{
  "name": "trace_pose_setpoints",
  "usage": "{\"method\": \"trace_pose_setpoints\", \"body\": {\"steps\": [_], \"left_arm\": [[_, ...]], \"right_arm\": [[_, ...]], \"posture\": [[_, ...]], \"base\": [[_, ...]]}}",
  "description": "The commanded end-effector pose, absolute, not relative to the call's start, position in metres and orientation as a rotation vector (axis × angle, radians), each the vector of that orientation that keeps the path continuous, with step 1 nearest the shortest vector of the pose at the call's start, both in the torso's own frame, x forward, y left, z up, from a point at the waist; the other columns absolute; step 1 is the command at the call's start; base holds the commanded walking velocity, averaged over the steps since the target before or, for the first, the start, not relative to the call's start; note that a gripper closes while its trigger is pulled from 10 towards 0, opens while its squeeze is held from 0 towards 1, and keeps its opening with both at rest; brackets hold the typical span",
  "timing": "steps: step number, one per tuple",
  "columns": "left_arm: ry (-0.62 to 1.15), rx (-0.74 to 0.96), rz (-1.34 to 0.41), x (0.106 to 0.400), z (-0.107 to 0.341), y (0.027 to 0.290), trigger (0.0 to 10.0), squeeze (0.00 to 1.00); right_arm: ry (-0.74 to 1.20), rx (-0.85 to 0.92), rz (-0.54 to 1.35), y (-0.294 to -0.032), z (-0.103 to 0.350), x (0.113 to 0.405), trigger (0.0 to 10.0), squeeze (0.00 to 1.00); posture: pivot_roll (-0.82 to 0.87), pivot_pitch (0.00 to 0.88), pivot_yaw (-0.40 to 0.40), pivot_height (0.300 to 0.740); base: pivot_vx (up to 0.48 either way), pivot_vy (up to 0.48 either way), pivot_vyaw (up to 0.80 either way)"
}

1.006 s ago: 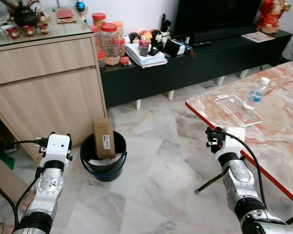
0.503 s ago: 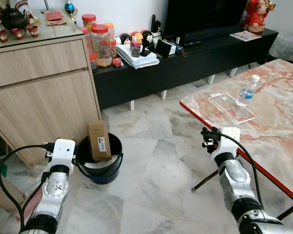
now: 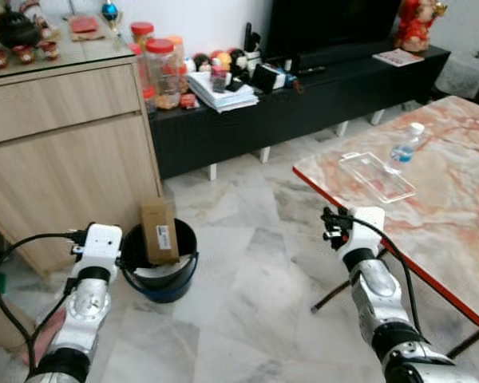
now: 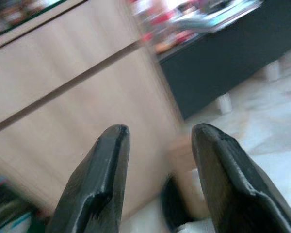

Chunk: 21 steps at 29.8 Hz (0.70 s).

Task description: Picking trash to rubbish bin

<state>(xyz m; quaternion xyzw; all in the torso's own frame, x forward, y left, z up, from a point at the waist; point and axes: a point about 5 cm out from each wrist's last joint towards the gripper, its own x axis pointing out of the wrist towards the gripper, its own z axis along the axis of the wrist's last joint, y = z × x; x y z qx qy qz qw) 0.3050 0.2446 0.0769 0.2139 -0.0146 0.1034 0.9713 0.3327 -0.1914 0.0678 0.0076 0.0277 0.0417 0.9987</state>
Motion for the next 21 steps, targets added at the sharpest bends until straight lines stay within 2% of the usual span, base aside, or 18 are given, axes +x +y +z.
{"method": "trace_pose_setpoints", "body": {"steps": [1,21], "left_arm": [[-0.038,0.444,0.199,0.3046,0.0778,0.2426,10.0,0.0],[-0.058,0.445,0.216,0.3057,0.0836,0.2454,10.0,0.0]], "right_arm": [[0.042,0.018,0.078,-0.1921,0.0711,0.3343,10.0,0.0],[0.034,0.024,0.091,-0.1881,0.0738,0.3368,10.0,0.0]], "posture": [[-0.01,0.0,-0.052,0.74],[0.0,0.0,-0.057,0.74]], "base": [[0.0,0.0,-0.8],[0.0,0.0,-0.8]]}}
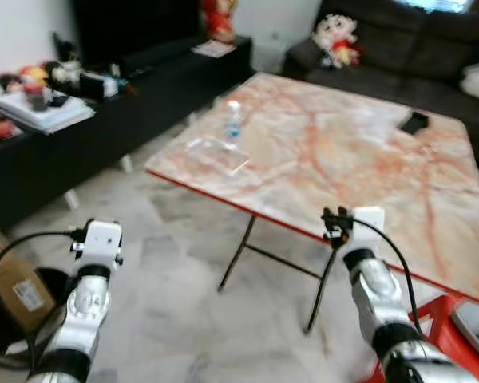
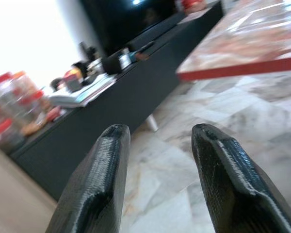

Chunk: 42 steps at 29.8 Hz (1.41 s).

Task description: Picking trash to rubbish bin

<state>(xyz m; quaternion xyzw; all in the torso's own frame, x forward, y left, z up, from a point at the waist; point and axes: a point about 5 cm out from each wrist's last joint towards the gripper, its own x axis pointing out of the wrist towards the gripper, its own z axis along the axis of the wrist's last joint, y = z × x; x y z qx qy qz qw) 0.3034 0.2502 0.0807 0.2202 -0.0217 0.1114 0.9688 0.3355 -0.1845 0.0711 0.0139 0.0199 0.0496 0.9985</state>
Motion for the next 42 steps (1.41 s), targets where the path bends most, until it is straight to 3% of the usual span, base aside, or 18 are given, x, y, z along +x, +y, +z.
{"method": "trace_pose_setpoints", "body": {"steps": [1,19,31,42], "left_arm": [[-0.06,0.444,0.218,0.3058,0.084,0.2453,10.0,0.0],[-0.066,0.434,0.222,0.3039,0.0836,0.2439,10.0,0.0],[-0.062,0.394,0.229,0.3038,0.0837,0.2432,10.0,0.0],[-0.054,0.393,0.223,0.3029,0.0827,0.243,10.0,0.0]], "right_arm": [[0.034,0.024,0.093,-0.1877,0.0737,0.3367,10.0,0.0],[0.033,0.028,0.114,-0.1846,0.0739,0.3369,10.0,0.0],[0.018,0.047,0.126,-0.1811,0.0746,0.3365,10.0,0.0],[0.034,0.056,0.136,-0.1778,0.0726,0.3367,10.0,0.0]], "posture": [[0.0,0.0,-0.056,0.74],[-0.01,0.0,-0.067,0.74],[-0.01,0.0,-0.067,0.74],[-0.01,0.0,-0.06,0.74]], "base": [[0.0,0.0,-0.8],[0.0,0.0,-0.8],[0.0,0.0,0.0],[0.0,0.409,-0.26]]}}
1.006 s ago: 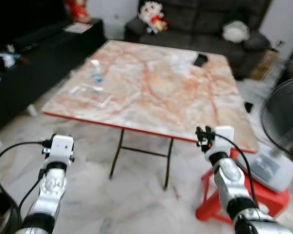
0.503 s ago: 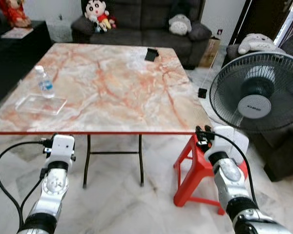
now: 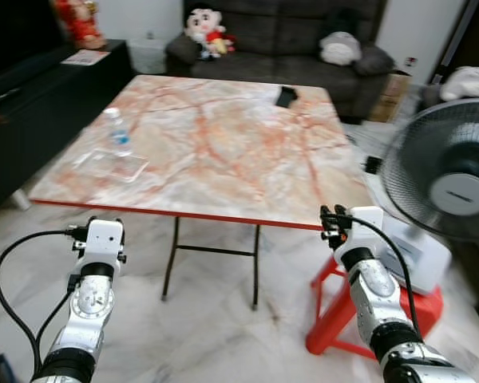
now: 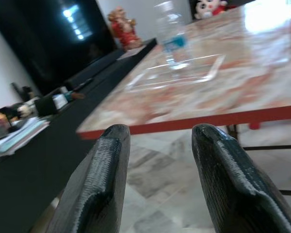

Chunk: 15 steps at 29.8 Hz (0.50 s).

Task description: Picking trash to rubbish bin

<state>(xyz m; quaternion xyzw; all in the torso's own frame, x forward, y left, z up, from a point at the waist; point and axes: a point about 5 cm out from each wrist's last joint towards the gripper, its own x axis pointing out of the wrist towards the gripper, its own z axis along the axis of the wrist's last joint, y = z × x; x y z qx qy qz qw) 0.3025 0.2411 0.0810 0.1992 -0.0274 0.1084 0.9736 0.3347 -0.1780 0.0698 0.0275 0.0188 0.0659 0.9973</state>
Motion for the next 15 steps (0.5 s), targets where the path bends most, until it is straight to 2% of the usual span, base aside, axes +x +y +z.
{"method": "trace_pose_setpoints", "body": {"steps": [1,13,15], "left_arm": [[-0.054,0.393,0.223,0.3027,0.0826,0.2432,10.0,0.0],[-0.053,0.399,0.212,0.3024,0.0832,0.2433,10.0,0.0],[-0.055,0.4,0.21,0.3022,0.0836,0.2434,10.0,0.0]], "right_arm": [[0.031,0.058,0.137,-0.1776,0.0727,0.3365,10.0,0.0],[0.03,0.06,0.144,-0.174,0.0714,0.3355,10.0,0.0],[0.036,0.069,0.143,-0.1733,0.0704,0.3353,10.0,0.0]], "posture": [[0.0,0.0,-0.059,0.74],[0.0,0.0,-0.054,0.74],[0.0,0.0,-0.054,0.74]], "base": [[0.0,0.412,-0.8],[0.0,0.397,0.0],[0.0,0.398,-0.8]]}}
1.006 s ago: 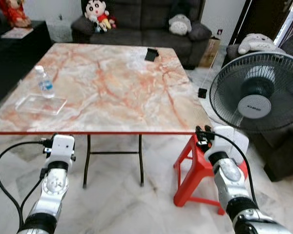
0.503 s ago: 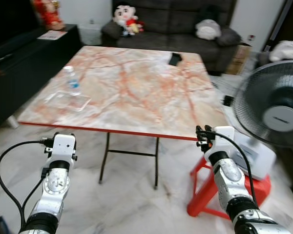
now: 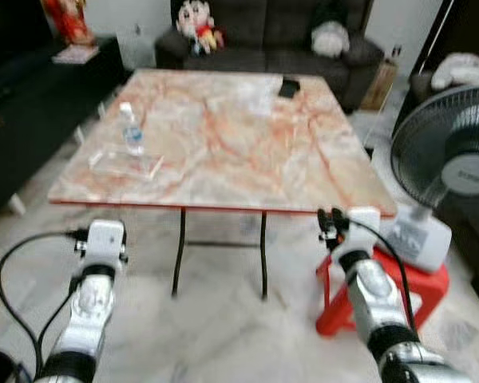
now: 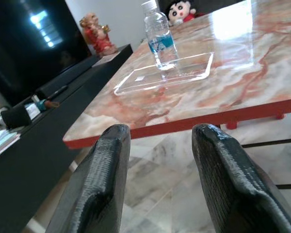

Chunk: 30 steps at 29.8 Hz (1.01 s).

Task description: Picking trash to rubbish bin

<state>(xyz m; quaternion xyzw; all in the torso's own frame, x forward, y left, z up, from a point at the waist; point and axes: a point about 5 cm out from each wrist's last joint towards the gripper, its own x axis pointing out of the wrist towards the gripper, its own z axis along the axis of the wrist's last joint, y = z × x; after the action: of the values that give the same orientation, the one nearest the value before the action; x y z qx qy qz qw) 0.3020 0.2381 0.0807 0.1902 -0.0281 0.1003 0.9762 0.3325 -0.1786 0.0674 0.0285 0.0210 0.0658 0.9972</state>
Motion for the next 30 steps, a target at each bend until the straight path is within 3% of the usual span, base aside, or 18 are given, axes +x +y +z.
{"method": "trace_pose_setpoints", "body": {"steps": [1,18,30], "left_arm": [[-0.056,0.401,0.209,0.302,0.084,0.243,10.0,0.0],[-0.069,0.401,0.2,0.305,0.089,0.242,10.0,0.0],[-0.098,0.391,0.124,0.313,0.097,0.225,10.0,0.0]], "right_arm": [[0.034,0.066,0.144,-0.173,0.071,0.335,10.0,0.0],[0.025,0.069,0.144,-0.171,0.071,0.335,10.0,0.0],[-0.014,0.083,0.162,-0.164,0.082,0.342,10.0,0.0]], "posture": [[0.0,0.0,-0.054,0.74],[0.01,0.0,-0.052,0.74],[0.01,0.0,-0.052,0.74]], "base": [[0.0,0.398,-0.8],[0.0,0.392,0.0],[0.0,0.0,0.0]]}}
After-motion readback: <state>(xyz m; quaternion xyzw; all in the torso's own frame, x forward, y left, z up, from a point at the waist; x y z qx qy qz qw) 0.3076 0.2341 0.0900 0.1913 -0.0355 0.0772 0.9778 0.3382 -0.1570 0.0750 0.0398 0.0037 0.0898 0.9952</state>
